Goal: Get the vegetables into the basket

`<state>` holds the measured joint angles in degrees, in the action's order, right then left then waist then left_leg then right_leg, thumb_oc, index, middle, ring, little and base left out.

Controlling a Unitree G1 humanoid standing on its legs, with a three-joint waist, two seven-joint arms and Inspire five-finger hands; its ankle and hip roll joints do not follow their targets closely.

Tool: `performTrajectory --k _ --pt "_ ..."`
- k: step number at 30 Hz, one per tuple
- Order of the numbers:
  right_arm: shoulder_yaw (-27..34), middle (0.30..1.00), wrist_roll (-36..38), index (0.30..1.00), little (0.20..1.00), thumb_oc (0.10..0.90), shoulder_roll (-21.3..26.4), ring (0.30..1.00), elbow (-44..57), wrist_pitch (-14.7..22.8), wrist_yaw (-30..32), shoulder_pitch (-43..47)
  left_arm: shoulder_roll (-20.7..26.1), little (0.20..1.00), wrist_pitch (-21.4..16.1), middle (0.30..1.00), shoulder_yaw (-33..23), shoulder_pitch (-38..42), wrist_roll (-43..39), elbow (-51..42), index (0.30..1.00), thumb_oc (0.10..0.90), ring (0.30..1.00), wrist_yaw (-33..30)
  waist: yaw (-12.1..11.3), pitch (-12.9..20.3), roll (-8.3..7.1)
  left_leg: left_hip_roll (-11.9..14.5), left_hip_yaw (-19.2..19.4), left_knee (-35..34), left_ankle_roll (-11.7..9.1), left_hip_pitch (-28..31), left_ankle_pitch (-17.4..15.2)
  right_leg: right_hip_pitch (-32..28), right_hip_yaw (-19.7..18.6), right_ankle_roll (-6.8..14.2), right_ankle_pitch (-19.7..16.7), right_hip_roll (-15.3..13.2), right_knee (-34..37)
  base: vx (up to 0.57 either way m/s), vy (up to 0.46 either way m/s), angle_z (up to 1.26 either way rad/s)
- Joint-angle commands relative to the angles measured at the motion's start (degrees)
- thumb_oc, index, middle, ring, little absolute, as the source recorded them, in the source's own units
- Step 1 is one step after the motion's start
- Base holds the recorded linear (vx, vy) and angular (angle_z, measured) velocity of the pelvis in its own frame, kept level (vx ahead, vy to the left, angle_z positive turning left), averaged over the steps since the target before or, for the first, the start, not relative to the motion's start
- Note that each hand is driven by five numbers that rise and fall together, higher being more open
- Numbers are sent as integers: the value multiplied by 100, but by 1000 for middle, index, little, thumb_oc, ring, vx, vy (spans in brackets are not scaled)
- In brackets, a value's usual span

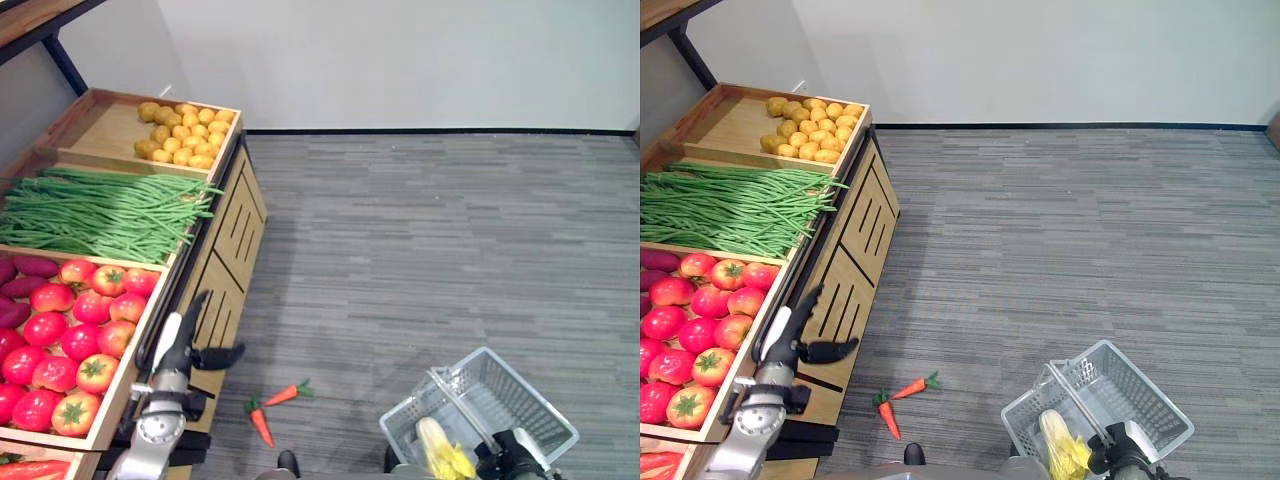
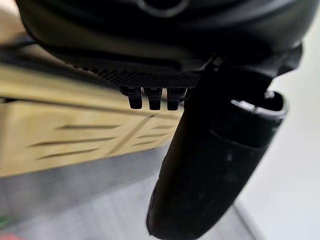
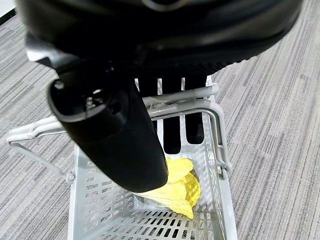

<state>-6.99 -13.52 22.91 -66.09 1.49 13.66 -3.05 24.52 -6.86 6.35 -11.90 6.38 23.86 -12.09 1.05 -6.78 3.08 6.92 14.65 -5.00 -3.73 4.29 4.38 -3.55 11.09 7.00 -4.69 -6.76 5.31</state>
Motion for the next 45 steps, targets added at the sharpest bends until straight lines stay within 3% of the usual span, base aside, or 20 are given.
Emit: performTrajectory --k 1,8,13,16,20,22,25,26,33,42,45 --pt "44 300 60 300 300 400 182 300 38 207 308 317 112 1000 -178 1000 -226 505 291 11 1000 900 1000 -214 -35 -120 -424 78 15 0 -270 -4 -67 -154 237 153 280 -71 -69 0 0 0" --pt "-89 300 52 300 300 400 137 300 -87 203 333 420 -415 1000 100 1000 161 770 478 2181 1000 900 1000 -342 -57 -212 -404 124 -79 19 -276 -9 -14 -97 291 64 491 -36 -407 -5 -40 6" --pt "-231 300 49 300 300 400 83 300 -122 218 344 494 -747 1000 281 1000 88 951 304 3553 1000 900 1000 -474 -112 -282 -393 192 -196 68 -306 -70 58 3 389 -33 669 15 -703 -28 -76 14" --pt "-401 300 28 300 300 400 53 300 -227 221 329 589 -969 1000 414 1000 -6 999 245 4439 1000 900 1000 -483 -221 -365 -381 289 -403 45 -424 -222 280 0 558 -130 713 145 -628 -64 -158 26" --pt "-466 300 68 300 300 400 90 300 -246 235 368 658 -1095 1000 393 1000 36 1040 99 4520 1000 900 1000 -494 -353 -562 -335 397 -789 0 -643 -717 682 126 958 -169 729 123 -605 -153 -121 50" --pt "-385 300 134 300 300 400 120 300 -328 236 403 672 -1173 1000 381 1000 159 1076 137 4482 1000 900 1000 -492 -297 -632 -339 448 -388 110 -512 -724 602 207 1364 -173 712 -65 -703 -179 -88 102" --pt "-319 300 232 300 300 400 105 300 -431 206 399 692 -1188 1000 400 1000 213 1082 176 4408 1000 900 1000 -483 -133 -580 -379 502 599 625 -460 -565 117 189 1727 -185 750 -174 -572 -93 -81 168" --pt "-282 300 293 300 300 400 68 300 -456 178 397 718 -1177 1000 415 1000 215 1100 204 4417 1000 900 1000 -515 -109 -551 -355 386 934 695 -438 -569 -29 184 1967 -153 634 -231 -529 -103 -1 147" --pt "-237 300 286 300 300 400 49 300 -467 156 387 755 -1118 1000 456 1000 232 1074 428 4425 1000 900 1000 -523 -108 -518 -346 265 1120 406 -322 -385 -62 99 2167 -57 524 -354 -607 33 108 51" --pt "-347 300 255 300 300 400 -215 300 -482 118 330 797 -848 1000 437 1000 153 1183 524 4375 1000 900 1000 -564 -251 -583 -740 13 1112 494 -35 -436 -427 147 2142 193 318 -699 -859 59 124 2" --pt "-354 300 251 300 300 400 -238 300 -524 95 302 820 -835 1000 433 1000 174 1167 537 4282 1000 900 1000 -549 -285 -587 -769 -62 1107 469 37 -419 -493 168 2124 255 269 -768 -940 65 137 -1"
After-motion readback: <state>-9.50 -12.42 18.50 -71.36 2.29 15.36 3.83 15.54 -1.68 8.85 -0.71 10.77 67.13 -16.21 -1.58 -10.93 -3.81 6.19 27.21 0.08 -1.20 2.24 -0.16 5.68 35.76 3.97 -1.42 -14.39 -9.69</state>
